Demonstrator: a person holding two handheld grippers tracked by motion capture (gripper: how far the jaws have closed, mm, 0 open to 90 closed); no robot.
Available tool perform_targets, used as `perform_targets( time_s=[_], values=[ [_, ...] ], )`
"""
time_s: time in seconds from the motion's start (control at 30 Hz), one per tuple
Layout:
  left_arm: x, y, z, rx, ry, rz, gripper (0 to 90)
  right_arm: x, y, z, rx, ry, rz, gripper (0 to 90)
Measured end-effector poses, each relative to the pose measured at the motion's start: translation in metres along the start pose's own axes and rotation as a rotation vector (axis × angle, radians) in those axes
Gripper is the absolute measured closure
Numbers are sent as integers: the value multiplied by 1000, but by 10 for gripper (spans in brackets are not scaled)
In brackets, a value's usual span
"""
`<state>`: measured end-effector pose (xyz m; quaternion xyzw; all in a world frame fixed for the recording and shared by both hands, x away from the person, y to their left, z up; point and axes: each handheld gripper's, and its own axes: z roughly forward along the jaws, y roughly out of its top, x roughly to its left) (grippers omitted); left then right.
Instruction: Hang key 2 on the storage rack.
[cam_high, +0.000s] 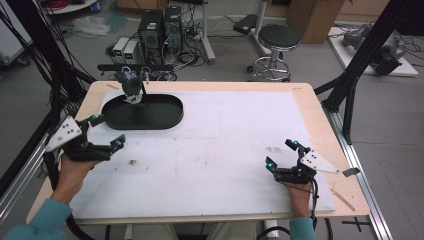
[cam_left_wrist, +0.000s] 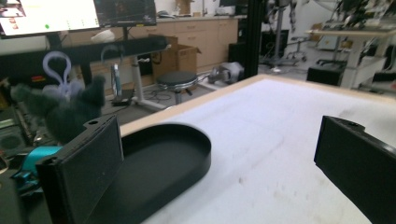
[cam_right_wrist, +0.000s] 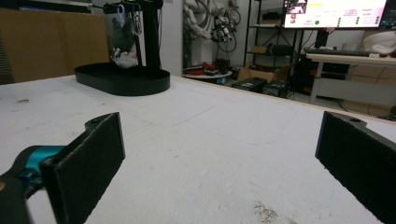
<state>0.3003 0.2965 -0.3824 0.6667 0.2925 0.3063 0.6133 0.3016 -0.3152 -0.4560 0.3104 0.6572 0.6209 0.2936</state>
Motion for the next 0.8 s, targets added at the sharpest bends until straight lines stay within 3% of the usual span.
perform_targets(
  time_s=[0.17,0.23,0.33,0.53,0.63,0.8],
  values=[
    [-12,-33,-11,-33,27,-30,17,0,0,0,0,0,-2,6],
    [-16,-47,-15,-69,39,-63,17,0,0,0,0,-1,-5,6],
    [-20,-61,-19,-81,40,-65,17,0,0,0,0,-1,-4,6],
    [-21,-75,-22,-83,54,-46,17,0,0,0,-2,1,-8,6],
    [-22,-77,-24,-117,67,-48,17,0,0,0,-4,1,-10,6],
    [-23,-77,-24,-117,78,-39,17,0,0,0,0,1,-10,6]
  ],
)
